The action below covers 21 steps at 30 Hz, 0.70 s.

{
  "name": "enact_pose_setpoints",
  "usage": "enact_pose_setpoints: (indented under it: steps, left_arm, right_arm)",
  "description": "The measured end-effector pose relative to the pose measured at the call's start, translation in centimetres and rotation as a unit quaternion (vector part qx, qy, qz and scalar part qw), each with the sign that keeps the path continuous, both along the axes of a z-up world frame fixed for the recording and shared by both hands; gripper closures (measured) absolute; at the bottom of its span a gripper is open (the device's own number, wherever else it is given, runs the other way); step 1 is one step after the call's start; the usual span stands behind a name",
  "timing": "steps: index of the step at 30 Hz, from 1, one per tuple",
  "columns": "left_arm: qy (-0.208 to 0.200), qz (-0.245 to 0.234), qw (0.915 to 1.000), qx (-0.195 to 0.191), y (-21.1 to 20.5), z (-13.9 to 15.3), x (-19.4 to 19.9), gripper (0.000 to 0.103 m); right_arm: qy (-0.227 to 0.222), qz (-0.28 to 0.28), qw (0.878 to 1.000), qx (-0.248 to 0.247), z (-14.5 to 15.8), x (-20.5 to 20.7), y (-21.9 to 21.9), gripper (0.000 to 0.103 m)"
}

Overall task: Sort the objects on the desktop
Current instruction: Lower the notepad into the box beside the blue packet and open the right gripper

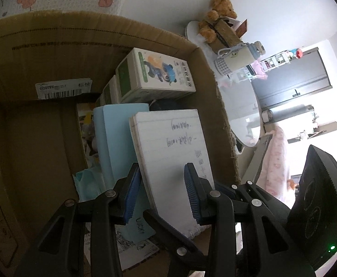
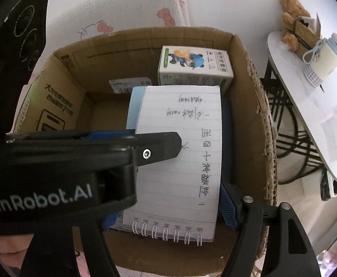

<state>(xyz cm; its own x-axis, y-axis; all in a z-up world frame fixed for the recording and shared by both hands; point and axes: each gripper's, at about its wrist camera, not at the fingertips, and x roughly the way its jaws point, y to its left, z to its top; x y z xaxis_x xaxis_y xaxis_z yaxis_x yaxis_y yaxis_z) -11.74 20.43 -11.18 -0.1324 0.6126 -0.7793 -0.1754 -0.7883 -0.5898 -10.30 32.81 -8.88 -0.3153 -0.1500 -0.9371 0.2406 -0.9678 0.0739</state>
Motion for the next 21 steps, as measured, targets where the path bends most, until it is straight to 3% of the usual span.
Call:
enact_pose_setpoints:
  steps: [15, 21]
  left_arm:
    - [-0.005, 0.008, 0.9999, 0.007, -0.1, -0.2, -0.1, 0.062]
    - [-0.026, 0.017, 0.9991, 0.028, -1.0, -0.6, -0.6, 0.062]
  right_arm:
    - [-0.014, -0.003, 1.0, -0.004, 0.1, -0.1, 0.5, 0.032]
    - [0.021, 0.008, 0.999, 0.034, 1.5, 0.1, 0.1, 0.033]
